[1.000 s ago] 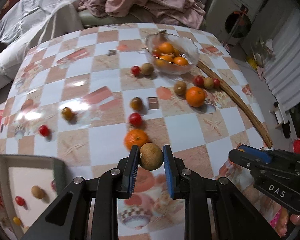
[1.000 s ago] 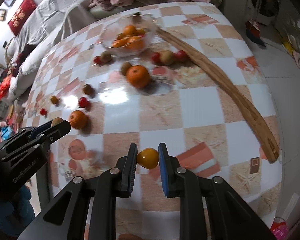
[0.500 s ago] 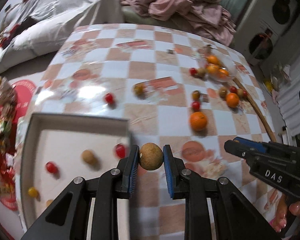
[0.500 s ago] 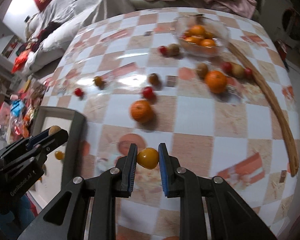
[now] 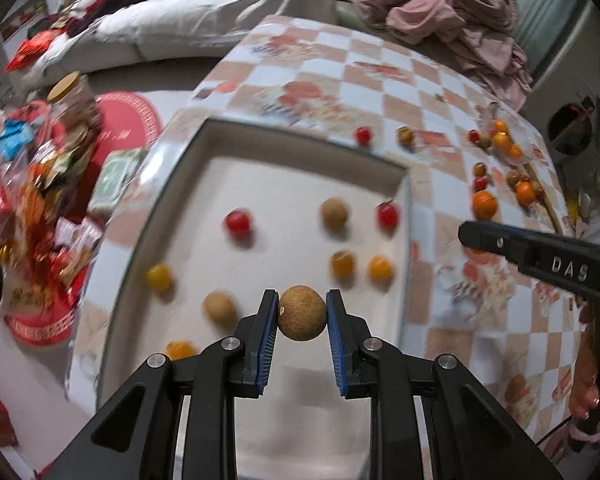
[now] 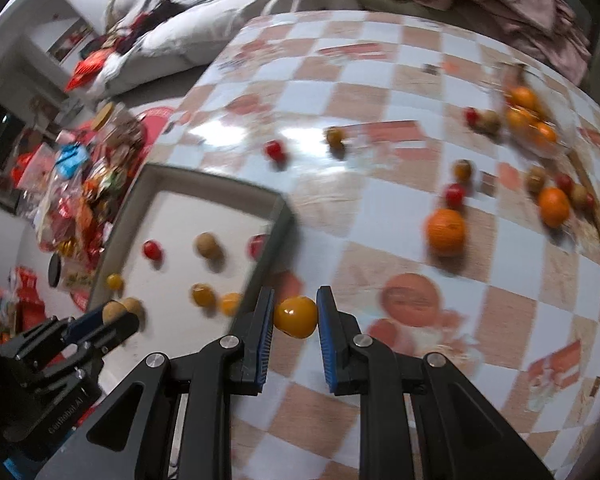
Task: Organize fruits
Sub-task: 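Carry the kiwi and orange tomato into the white tray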
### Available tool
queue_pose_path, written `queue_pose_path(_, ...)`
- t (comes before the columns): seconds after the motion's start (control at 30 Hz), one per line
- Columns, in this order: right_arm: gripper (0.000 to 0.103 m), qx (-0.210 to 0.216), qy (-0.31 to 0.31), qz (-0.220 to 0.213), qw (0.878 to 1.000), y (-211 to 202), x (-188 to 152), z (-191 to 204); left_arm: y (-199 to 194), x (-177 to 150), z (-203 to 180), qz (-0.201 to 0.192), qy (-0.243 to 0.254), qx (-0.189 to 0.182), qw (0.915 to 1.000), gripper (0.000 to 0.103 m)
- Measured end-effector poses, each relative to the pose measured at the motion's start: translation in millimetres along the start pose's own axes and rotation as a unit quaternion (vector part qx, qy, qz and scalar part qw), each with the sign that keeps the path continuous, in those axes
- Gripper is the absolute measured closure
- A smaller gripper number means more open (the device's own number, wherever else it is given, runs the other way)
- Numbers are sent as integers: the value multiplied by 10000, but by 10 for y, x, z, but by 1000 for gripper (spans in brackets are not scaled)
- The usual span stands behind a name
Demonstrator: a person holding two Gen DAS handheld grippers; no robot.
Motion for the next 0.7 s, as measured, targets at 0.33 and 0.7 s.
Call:
queue_pose_path(0.33, 80, 294, -666, 463, 9963, 357, -188, 700, 165, -461, 378, 335, -402, 245, 9983, 77)
queue_pose_path(0.7, 80, 146, -1162, 856, 9894, 676, -340, 996, 272, -620, 451, 438, -291, 487, 9974, 77)
Point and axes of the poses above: each gripper's, at about its wrist camera, not at the fingertips, and y roughly the way its jaws point, z to its left, x to its top, the point moved 6 cm from there along y, roughly the way its jaws point, and after that the axes turned 2 degrees about -x, right-handed, at the moved point
